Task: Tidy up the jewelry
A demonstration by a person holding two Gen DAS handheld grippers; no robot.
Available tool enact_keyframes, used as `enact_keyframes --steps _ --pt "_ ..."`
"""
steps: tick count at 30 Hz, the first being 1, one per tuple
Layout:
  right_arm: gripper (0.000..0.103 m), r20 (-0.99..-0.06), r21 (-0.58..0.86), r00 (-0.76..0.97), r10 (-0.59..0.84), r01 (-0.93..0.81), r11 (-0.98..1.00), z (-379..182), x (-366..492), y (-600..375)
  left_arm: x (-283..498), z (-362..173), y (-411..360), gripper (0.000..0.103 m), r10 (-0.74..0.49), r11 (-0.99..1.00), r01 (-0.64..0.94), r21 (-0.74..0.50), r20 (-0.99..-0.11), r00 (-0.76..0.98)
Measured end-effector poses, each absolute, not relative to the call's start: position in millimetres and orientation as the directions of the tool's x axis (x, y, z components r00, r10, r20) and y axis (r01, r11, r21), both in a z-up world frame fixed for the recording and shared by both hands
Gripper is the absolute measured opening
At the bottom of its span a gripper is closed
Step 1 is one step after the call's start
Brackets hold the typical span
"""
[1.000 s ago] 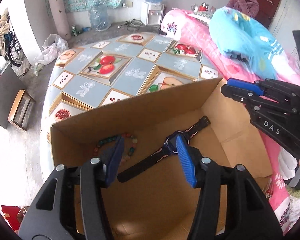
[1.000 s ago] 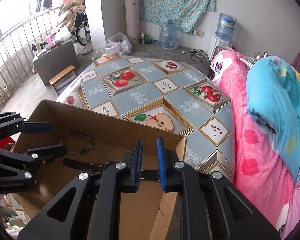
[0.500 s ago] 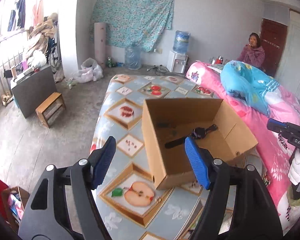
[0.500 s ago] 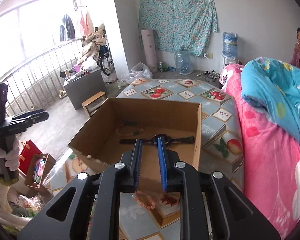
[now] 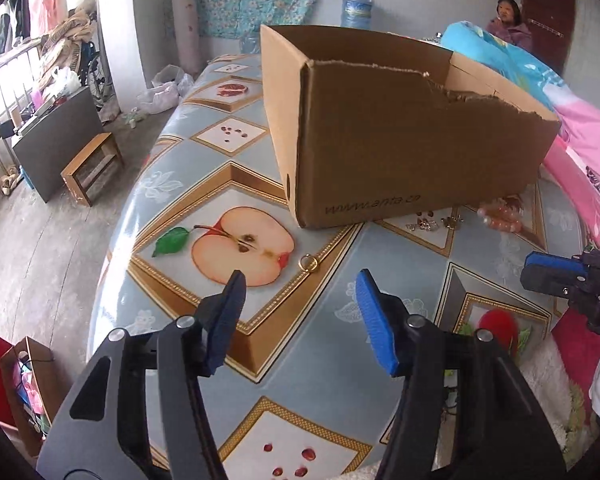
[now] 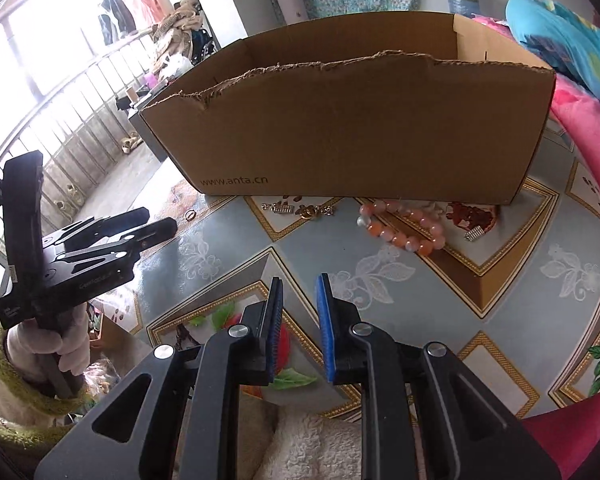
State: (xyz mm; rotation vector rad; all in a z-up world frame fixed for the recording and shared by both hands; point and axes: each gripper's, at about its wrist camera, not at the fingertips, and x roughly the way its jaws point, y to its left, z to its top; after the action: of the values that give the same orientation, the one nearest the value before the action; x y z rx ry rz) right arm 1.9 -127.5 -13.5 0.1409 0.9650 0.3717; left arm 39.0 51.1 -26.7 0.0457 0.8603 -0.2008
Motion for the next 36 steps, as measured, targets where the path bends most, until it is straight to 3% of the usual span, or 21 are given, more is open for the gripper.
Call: enact_keyframes --steps 7,14,26,36 --pt "0.018 -0.768 0.322 0.502 0.398 -0.235 0.917 -21.6 17.0 -128.7 58.1 -39.7 39.9 0.029 -0.15 0.974 0.227 -0.005 -0.763 0.629" --pt "0.018 -0.773 0.32 0.496 0.394 -0.232 0.919 -24.9 25.4 -127.0 62.3 -38.9 30.5 0.013 -0.17 0.964 0.268 0.001 -0.771 0.613" --pt "0.018 -0.792 0.313 0.479 0.378 -0.213 0.925 -35.0 32.7 -134.3 40.7 -38.5 -16.1 0.013 -0.317 0.914 0.396 -0.087 -0.762 0.564" --pt "0.018 -0.783 0.313 0.481 0.394 -0.244 0.918 -38.6 26.4 -137.2 31.7 -35.2 -19.9 0.013 -0.329 0.896 0.44 -0.061 -0.757 0.565"
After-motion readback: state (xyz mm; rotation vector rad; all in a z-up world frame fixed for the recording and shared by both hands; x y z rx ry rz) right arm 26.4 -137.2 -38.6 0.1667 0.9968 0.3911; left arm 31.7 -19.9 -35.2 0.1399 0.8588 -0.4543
